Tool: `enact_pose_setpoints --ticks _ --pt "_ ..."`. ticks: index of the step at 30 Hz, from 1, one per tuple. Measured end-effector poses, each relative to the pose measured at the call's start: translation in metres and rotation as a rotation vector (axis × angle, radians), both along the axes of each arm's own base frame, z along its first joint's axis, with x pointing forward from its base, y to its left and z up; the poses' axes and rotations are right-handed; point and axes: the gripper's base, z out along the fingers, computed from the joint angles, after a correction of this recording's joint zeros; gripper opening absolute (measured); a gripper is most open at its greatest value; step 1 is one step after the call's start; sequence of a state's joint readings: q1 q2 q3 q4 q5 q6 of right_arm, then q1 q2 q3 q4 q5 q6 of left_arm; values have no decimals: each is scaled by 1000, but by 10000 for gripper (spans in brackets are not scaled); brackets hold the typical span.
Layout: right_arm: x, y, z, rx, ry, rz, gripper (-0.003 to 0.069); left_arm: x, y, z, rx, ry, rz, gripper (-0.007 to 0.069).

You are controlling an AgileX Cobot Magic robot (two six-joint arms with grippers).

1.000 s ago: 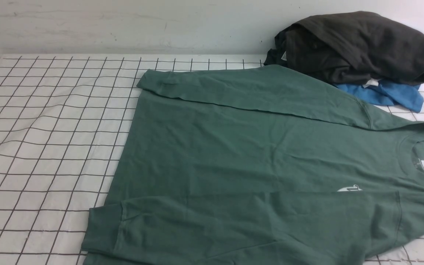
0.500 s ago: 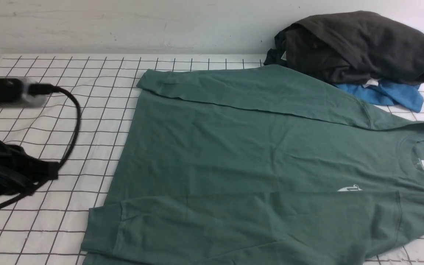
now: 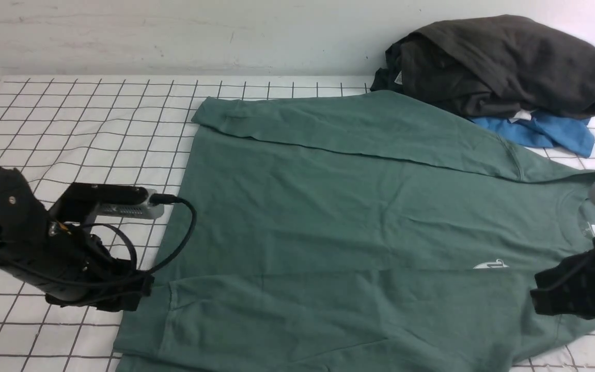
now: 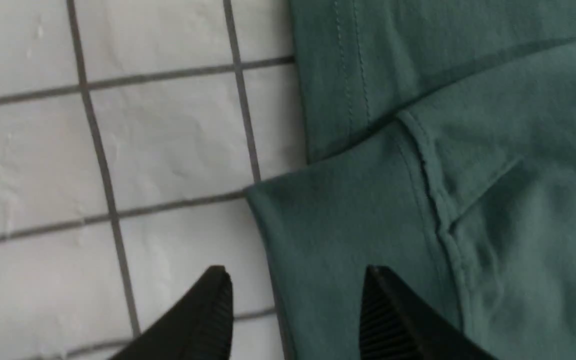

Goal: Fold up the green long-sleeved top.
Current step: Use the left arm to clamp the cuff closest to it

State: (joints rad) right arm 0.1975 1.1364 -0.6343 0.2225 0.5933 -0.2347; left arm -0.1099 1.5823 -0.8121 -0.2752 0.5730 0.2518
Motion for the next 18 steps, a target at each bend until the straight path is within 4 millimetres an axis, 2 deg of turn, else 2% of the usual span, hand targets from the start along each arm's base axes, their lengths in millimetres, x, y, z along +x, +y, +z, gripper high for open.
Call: enact_pose_setpoints --ticks 3,4,5,8,11,16,18 --pt "1 0 1 7 -16 -3 -11 10 -7 -6 32 -15 -18 234" --pt "1 0 1 8 -17 -4 -11 11 -7 -7 32 -18 -15 229" --pt "2 0 2 10 -22 -6 -10 14 -7 -10 41 -14 12 188" --pt "2 0 2 11 -25 -6 -10 17 -5 -19 59 18 60 146" --pt "2 0 2 11 -26 -7 -10 18 -5 -29 59 58 104 148" --pt "2 0 2 12 -26 -7 -10 20 -4 -30 67 60 97 218" --pt "2 1 2 12 -27 -7 -10 21 -4 -29 73 56 78 214"
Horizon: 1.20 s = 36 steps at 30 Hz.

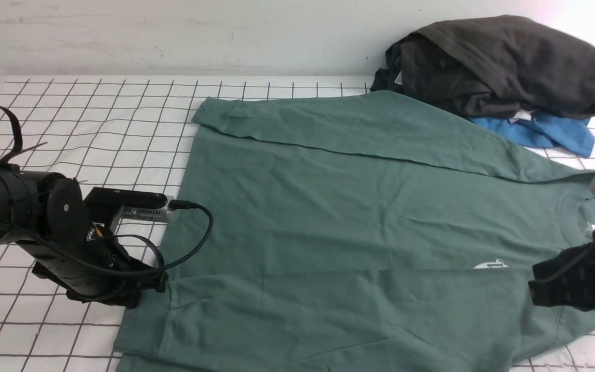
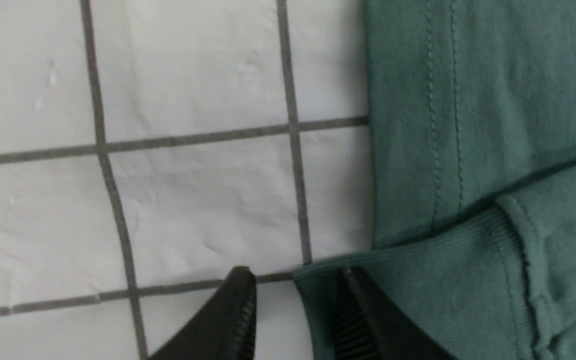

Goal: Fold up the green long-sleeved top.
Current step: Use the left arm to clamp the cuff closest to it, then use the left arm to drag and place the cuff at the centered position on the left edge of the fabric

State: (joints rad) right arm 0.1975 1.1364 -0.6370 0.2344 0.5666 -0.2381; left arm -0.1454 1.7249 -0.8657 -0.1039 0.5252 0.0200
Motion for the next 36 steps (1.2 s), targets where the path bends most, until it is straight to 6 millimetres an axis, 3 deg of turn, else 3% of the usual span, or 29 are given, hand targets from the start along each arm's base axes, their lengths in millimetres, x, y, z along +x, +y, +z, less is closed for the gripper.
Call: enact_pose_setpoints --ticks 3,4,7,15,20,23,26,30,31,33,36 --pt "0 0 1 3 -1 -1 -10 0 -1 1 -3 -3 -10 133" --pt "0 0 1 3 -3 -1 -10 1 -3 4 -6 -11 -18 55" --pt "1 0 1 4 -4 -1 -10 2 -7 13 -10 -40 -34 12" --pt "1 0 2 4 -10 -2 -10 15 -28 97 -41 -256 -136 -7" --pt "1 0 2 4 -14 -3 -10 38 -43 160 -44 -498 -225 -7" --pt "1 0 2 1 -15 -2 -10 53 -45 178 -48 -603 -222 -7" --pt "2 0 2 2 -17 -2 -10 73 -49 175 -49 -635 -216 -7" --pt "2 0 2 1 -22 -3 -10 120 -59 118 -29 -538 -219 -2" --pt "2 0 2 2 -24 -3 -10 122 -59 115 -28 -533 -218 0" --pt "2 0 2 2 -27 -4 -10 147 -60 82 -12 -446 -211 49" --pt "2 0 3 2 -29 -4 -10 170 -56 73 -22 -367 -166 146"
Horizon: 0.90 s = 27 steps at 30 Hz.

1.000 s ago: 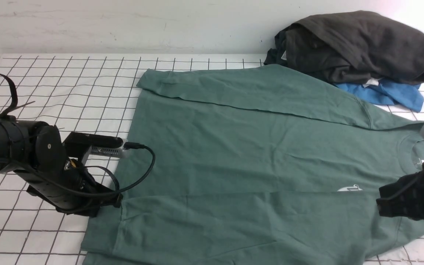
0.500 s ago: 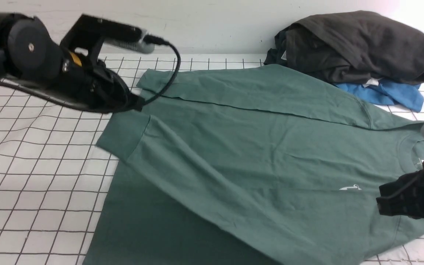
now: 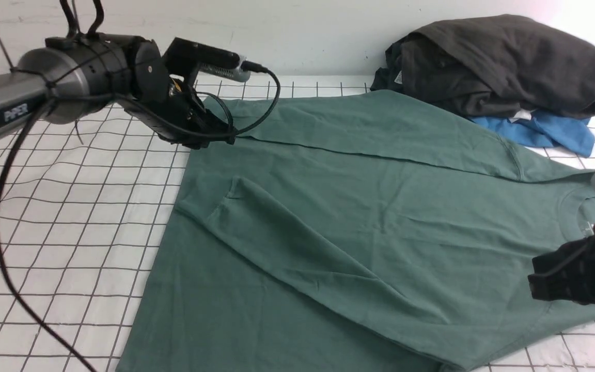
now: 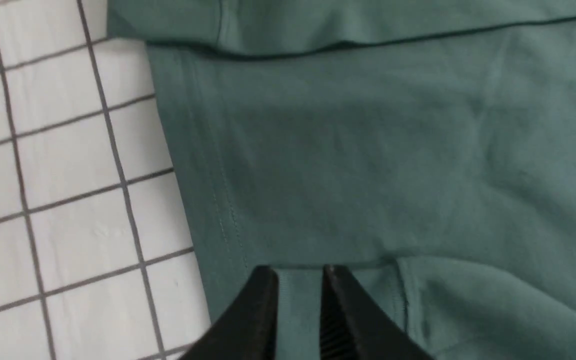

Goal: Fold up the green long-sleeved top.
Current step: Use the left arm to drag and place the cuff at the centered position on the left edge of the fabric, then use the left arm to clamp the cuff farthest from it

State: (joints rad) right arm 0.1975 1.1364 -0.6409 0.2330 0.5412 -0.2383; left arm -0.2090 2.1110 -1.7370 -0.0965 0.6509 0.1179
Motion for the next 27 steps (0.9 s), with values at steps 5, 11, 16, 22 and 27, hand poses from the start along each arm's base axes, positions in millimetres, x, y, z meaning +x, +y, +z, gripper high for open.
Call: enact_pose_setpoints --ticks 5,11,16,22,27 --pt "1 0 1 1 -18 -3 -10 44 11 13 -30 -30 58 343" --pt "2 0 2 -5 -32 4 -10 96 26 -8 -84 -144 147 403" --pt "1 0 0 -17 -33 17 -10 118 36 -64 -110 -130 217 402" --pt "1 0 0 -19 -32 19 -10 125 38 -88 -144 -150 225 299" --pt "1 0 0 -19 -34 19 -10 127 35 -90 -135 -174 169 56"
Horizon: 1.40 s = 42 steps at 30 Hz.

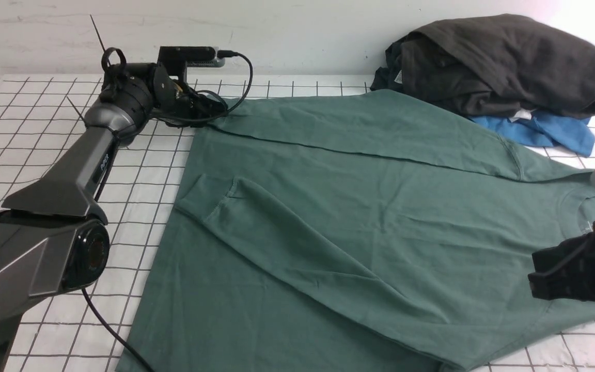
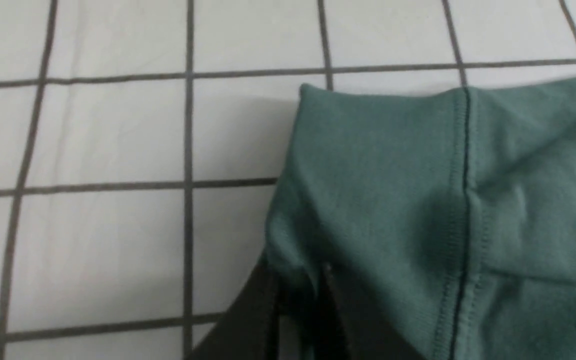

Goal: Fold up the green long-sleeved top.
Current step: Use the left arm to clamp the cuff farthest from it, then use the left arm to drag and drop the cuff onto the cuff closest to the left arm

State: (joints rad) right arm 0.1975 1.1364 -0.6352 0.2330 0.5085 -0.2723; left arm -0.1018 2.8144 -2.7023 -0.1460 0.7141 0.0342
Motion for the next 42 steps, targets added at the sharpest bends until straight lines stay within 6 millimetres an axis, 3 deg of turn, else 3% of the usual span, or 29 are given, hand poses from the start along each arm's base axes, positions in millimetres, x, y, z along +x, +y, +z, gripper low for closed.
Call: enact_pose_setpoints --ticks 4,7,13,16,19,20,21,26,30,33,36,39,42 --pt "0 0 0 0 0 0 -10 -1 0 5 32 -2 -34 5" --pt "0 0 0 0 0 0 -10 -7 0 23 61 25 -67 2" --pt "0 0 0 -10 -1 12 -10 -44 0 118 74 130 -124 2" --pt "0 0 0 -11 3 13 -10 -64 1 151 84 181 -142 2" --pt "-1 0 -1 -12 4 14 -10 -75 -1 152 99 240 -149 2" --pt "-1 0 -1 -12 4 14 -10 -86 -5 138 129 333 -160 2" --pt "-1 0 -1 -12 4 14 -10 -88 -5 136 130 344 -160 2" --pt "-1 0 -1 -9 10 13 -10 -142 -14 90 191 623 -206 2" --pt "1 1 1 6 -11 3 -10 -159 -14 73 204 637 -207 2" --pt "0 1 0 11 -4 2 -10 -163 -17 88 206 592 -212 2" --pt "-1 1 -1 11 10 4 -10 -169 -21 119 202 512 -218 2" --pt "-1 1 -1 14 12 4 -10 -180 -23 166 186 373 -217 2" --pt "-1 1 0 14 9 3 -10 -185 -19 184 221 315 -205 2"
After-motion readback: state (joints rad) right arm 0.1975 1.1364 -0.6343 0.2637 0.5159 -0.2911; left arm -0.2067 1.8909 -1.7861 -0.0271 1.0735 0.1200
